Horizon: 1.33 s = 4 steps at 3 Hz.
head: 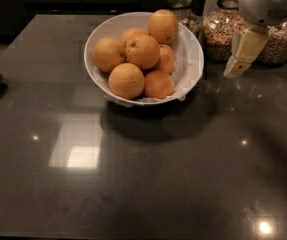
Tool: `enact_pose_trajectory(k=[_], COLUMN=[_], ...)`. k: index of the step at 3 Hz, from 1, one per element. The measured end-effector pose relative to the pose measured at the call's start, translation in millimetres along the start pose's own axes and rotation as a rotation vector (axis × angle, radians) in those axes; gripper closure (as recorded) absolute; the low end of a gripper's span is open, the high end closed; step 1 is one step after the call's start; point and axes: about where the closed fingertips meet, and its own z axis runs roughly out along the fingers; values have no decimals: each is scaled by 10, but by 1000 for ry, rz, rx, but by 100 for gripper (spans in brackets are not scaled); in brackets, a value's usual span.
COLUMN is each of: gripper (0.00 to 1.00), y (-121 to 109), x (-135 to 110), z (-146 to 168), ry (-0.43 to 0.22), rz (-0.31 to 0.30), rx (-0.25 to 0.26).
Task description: Pick orange from white bowl
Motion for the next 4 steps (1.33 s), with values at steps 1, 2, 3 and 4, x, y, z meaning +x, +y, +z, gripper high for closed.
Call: enact_pose_trajectory(k=[1,2,3,4], gripper=[0,0,0,0], y=[-359,-359,-436,-639], x=[-181,-181,-218,-226], z=[52,52,117,281], ry=[-88,-88,-121,-176], rz=[-56,-56,-60,-17], rx=[32,32,56,93])
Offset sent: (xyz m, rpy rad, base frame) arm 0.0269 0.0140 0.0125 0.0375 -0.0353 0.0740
